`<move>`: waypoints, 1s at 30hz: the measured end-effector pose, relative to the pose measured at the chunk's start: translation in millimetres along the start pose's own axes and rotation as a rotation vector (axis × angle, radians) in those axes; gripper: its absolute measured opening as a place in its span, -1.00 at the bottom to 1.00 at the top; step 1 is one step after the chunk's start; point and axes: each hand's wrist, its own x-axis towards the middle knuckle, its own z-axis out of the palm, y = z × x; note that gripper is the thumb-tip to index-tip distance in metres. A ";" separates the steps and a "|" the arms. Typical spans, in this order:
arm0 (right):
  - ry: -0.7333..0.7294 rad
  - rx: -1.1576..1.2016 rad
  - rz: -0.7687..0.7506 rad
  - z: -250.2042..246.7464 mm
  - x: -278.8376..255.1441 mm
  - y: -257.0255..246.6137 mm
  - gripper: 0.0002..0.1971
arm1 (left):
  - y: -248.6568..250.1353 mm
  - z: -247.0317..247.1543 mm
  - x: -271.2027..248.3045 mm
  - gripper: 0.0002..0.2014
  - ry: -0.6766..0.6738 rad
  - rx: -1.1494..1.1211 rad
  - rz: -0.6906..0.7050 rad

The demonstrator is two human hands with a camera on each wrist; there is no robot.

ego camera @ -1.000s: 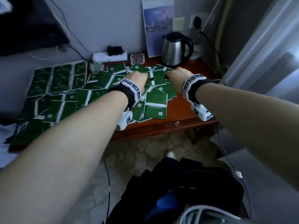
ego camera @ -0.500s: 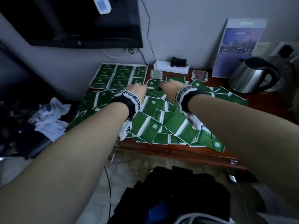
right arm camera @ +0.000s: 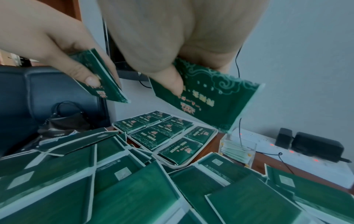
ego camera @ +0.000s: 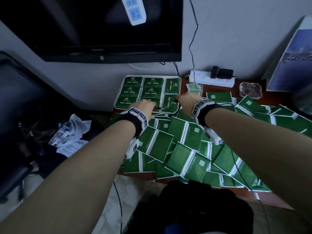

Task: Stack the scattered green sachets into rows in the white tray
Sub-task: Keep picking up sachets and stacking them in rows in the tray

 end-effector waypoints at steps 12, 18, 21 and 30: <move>-0.077 0.030 0.330 22.5 64.9 -35.9 -0.65 | -79.3 33.5 134.0 -0.45 0.025 0.042 0.360; -0.065 0.063 0.456 40.7 93.1 -54.5 -0.73 | -80.8 36.4 189.8 -0.27 0.065 0.104 0.483; -0.071 0.080 0.463 51.9 110.6 -50.7 -0.75 | -75.4 34.5 216.8 -0.27 0.088 0.104 0.525; -0.067 0.228 0.473 94.4 153.6 -35.6 -0.63 | -60.9 48.4 280.6 -0.19 0.084 0.140 0.574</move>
